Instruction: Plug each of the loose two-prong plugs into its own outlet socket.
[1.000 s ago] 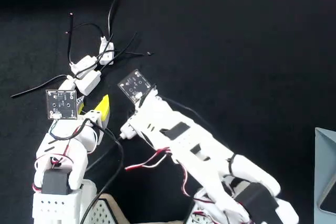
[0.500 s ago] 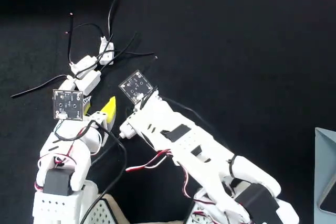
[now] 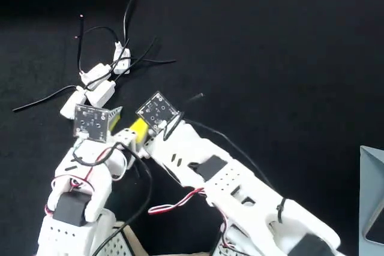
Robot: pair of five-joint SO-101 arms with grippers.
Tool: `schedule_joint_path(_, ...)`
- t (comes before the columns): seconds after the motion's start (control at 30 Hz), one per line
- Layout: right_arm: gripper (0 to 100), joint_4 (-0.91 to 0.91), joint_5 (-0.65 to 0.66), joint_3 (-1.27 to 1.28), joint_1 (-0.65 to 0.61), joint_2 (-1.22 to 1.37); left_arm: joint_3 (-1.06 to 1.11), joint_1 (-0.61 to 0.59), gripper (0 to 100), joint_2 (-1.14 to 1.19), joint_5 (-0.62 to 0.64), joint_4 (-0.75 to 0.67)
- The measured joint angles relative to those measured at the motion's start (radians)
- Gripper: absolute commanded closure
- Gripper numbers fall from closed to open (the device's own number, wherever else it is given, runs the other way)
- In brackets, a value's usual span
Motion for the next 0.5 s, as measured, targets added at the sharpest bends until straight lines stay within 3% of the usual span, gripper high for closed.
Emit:
schedule_joint_path(0.33,98.7,0.040,0.012,0.006,-0.003,-0.005,0.000,0.084,79,0.000,-0.110,0.006)
schedule_joint_path(0.5,98.7,0.091,0.028,0.000,0.015,-0.005,0.000,-0.037,79,0.000,-0.103,0.006)
